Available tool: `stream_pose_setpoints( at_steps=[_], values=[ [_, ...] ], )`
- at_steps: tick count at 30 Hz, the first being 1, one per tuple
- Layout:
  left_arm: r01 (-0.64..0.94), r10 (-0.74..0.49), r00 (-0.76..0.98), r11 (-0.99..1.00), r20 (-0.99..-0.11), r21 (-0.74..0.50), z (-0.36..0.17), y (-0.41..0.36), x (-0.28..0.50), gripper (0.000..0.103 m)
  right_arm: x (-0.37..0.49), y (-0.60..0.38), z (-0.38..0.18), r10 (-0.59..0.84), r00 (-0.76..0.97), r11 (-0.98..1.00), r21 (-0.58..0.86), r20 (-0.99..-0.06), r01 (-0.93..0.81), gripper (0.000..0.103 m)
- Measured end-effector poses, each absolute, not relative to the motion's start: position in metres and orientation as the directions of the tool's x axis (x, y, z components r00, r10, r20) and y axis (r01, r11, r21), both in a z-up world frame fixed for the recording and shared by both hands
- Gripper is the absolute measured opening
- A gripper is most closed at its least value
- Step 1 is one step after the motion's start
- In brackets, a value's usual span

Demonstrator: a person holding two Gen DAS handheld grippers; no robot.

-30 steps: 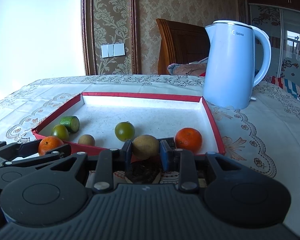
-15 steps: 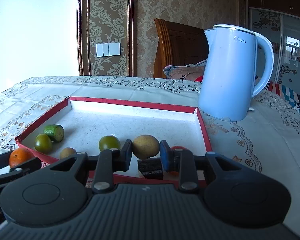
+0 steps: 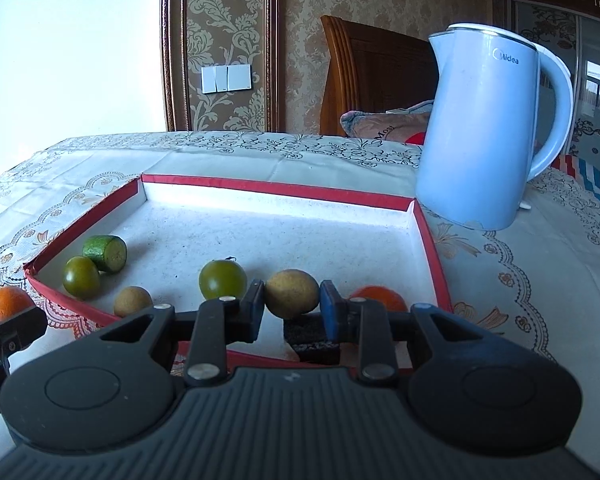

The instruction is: Organize fruits

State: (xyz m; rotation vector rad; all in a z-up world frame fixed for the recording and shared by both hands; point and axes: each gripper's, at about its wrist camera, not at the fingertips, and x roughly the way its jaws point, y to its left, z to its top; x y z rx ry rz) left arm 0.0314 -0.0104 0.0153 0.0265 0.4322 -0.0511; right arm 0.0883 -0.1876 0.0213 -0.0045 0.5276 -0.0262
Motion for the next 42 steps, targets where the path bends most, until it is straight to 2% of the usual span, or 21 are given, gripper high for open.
stream_pose_setpoints(
  at_steps=[10, 12, 13, 14, 23, 30, 35, 38, 42],
  values=[
    [0.052, -0.038, 0.904, 0.998, -0.426, 0.019, 0.014, -0.011, 0.032, 0.041, 0.092, -0.18, 0.019, -0.036, 0.861, 0.999, -0.041, -0.507, 0.018, 0.029],
    [0.051, -0.037, 0.904, 0.999, -0.427, 0.021, 0.014, -0.011, 0.032, 0.041, 0.092, -0.179, 0.019, -0.049, 0.862, 0.998, -0.052, -0.504, 0.027, 0.035],
    [0.05, -0.037, 0.903, 0.999, -0.427, 0.02, 0.014, -0.011, 0.032, 0.041, 0.091, -0.178, 0.02, -0.06, 0.867, 0.998, -0.06, -0.494, 0.035, 0.047],
    [0.051, -0.038, 0.903, 0.999, -0.429, 0.019, 0.014, -0.011, 0.032, 0.041, 0.089, -0.178, 0.021, -0.068, 0.874, 0.997, -0.064, -0.48, 0.043, 0.054],
    [0.054, -0.038, 0.9, 0.998, -0.435, 0.025, 0.014, -0.012, 0.033, 0.041, 0.074, -0.195, 0.029, -0.035, 0.885, 0.998, 0.029, -0.464, 0.055, 0.054],
    [0.068, -0.049, 0.899, 0.997, -0.436, 0.027, 0.021, -0.012, 0.038, 0.041, 0.027, -0.213, 0.027, -0.018, 0.894, 0.992, 0.101, -0.449, 0.071, 0.054],
    [0.083, -0.051, 0.913, 0.995, -0.404, 0.062, 0.036, -0.024, 0.052, 0.042, -0.002, -0.214, 0.014, 0.001, 0.893, 0.989, 0.134, -0.451, 0.067, 0.054],
    [0.119, -0.091, 0.9, 0.992, -0.426, 0.038, 0.04, -0.029, 0.069, 0.042, -0.011, -0.21, 0.009, -0.003, 0.896, 0.991, 0.121, -0.444, 0.063, 0.054],
    [0.113, -0.077, 0.89, 0.992, -0.449, 0.054, 0.036, -0.04, 0.088, 0.042, -0.016, -0.207, 0.008, -0.011, 0.904, 0.992, 0.107, -0.427, 0.063, 0.054]
  ],
)
